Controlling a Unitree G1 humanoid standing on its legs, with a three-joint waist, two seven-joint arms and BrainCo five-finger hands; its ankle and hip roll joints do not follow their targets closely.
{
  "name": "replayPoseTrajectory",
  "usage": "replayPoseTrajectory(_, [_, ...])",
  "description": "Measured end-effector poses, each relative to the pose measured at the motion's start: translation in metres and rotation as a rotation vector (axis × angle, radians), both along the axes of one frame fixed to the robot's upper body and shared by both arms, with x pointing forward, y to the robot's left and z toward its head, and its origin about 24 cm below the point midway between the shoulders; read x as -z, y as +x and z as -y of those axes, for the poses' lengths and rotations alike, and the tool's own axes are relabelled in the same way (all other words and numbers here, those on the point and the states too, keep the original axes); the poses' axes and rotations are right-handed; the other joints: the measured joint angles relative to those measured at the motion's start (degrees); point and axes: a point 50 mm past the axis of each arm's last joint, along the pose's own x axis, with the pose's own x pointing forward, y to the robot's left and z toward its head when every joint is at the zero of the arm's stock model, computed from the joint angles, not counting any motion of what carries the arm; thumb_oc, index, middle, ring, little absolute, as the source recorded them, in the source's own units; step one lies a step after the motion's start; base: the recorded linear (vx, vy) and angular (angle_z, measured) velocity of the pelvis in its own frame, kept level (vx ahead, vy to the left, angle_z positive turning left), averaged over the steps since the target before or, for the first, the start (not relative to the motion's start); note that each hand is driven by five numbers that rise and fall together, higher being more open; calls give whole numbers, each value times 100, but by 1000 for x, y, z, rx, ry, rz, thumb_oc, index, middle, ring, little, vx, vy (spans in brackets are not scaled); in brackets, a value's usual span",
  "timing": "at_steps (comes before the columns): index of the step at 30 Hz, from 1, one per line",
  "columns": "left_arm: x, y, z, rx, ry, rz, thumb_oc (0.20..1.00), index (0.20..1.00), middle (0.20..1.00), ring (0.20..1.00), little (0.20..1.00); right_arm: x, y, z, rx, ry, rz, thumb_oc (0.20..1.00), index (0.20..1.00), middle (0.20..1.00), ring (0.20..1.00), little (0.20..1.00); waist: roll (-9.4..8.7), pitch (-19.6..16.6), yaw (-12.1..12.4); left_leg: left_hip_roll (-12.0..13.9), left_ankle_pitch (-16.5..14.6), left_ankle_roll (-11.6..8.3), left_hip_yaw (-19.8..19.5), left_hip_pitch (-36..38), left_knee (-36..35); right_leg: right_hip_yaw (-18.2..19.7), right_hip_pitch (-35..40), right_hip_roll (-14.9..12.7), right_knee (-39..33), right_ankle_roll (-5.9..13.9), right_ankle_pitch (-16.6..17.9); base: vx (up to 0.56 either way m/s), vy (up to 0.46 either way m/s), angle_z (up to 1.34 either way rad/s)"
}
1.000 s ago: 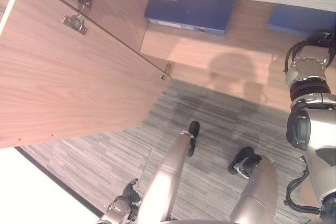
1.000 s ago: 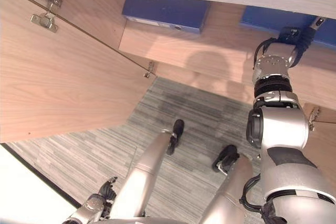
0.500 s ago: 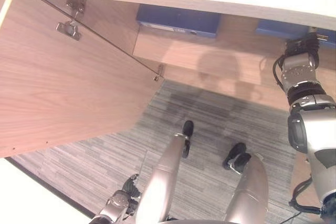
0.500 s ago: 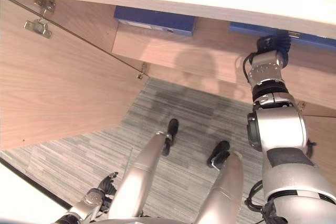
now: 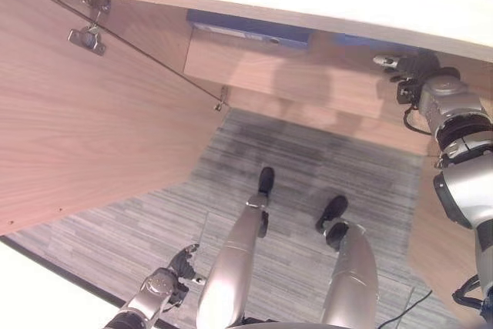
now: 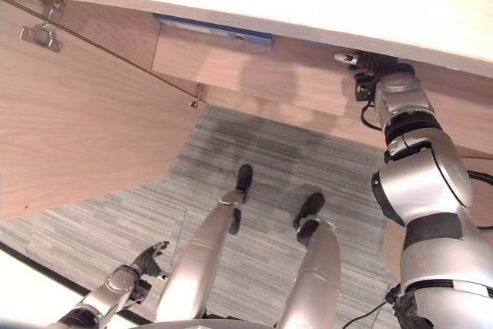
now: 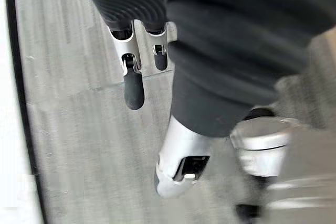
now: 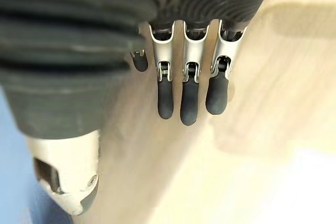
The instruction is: Put the empty folder in the office cabinet
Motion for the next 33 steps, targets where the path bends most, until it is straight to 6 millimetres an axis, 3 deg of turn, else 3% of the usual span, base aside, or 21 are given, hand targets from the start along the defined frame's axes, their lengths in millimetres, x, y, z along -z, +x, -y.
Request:
replayPoseTrajectory(4, [6, -10, -11, -14, 48, -50, 1000, 1000, 1000, 1000, 1000, -4, 3, -12, -77, -82, -17, 1000, 1000, 1000, 1000, 1000, -25, 49, -4, 83, 10, -10, 59, 36, -66, 13, 45, 108, -164, -12, 91, -20, -12, -11])
replayPoseTrajectory(9, [4, -6, -15, -40, 56, -21, 1000, 1000, 1000, 1000, 1000, -2, 5, -29, -192, -256, -77, 1000, 1000, 1000, 1000, 1000, -50, 162, -76, 117, 85, -5, 111, 243, -274, 38, 191, 164, -342, 3, 176, -25, -15, -7])
replayPoseTrajectory(14, [1, 3, -29, -76, 127, -15, 1000, 1000, 1000, 1000, 1000, -11, 2, -47, -337, -675, -141, 1000, 1000, 1000, 1000, 1000, -158, 229, -104, 189, 129, -32, 125, 244, -357, 30, 194, 261, -459, -33, 245, -24, -22, -6])
replayPoseTrajectory(16, [-1, 7, -29, -78, 136, 2, 1000, 1000, 1000, 1000, 1000, -11, -1, -64, -427, -818, -159, 1000, 1000, 1000, 1000, 1000, -190, 248, -142, 223, 148, -44, 129, 263, -411, 27, 213, 306, -534, -42, 286, -3, -31, -6])
replayPoseTrajectory(20, [-4, 13, -31, -79, 154, 29, 1000, 1000, 1000, 1000, 1000, 23, -18, -113, -747, -1086, -256, 1000, 1000, 1000, 1000, 1000, -304, 317, -242, 259, 217, -72, 131, 558, -634, -4, 474, 364, -708, -46, 328, 11, -42, -3])
replayPoseTrajectory(22, [-6, 17, -35, -86, 170, 29, 1000, 1000, 1000, 1000, 1000, 36, -26, -128, -849, -1145, -276, 1000, 1000, 1000, 1000, 1000, -305, 318, -243, 275, 230, -72, 131, 727, -730, -22, 649, 397, -817, -32, 354, 32, -44, -4])
replayPoseTrajectory(25, [-8, 17, -40, -95, 193, 32, 1000, 1000, 1000, 1000, 1000, 41, -33, -139, -916, -1178, -273, 1000, 1000, 1000, 1000, 1000, -307, 317, -254, 295, 232, -70, 147, 948, -806, -24, 893, 444, -956, -6, 397, 40, -47, -4])
replayPoseTrajectory(33, [-7, 13, -52, -100, 258, -21, 1000, 1000, 1000, 1000, 1000, 54, -36, -141, -942, -1151, -277, 1000, 1000, 1000, 1000, 1000, -365, 278, -288, 367, 231, -71, 229, 1752, -1039, -10, 1689, 563, -1298, 24, 469, 46, -45, -7])
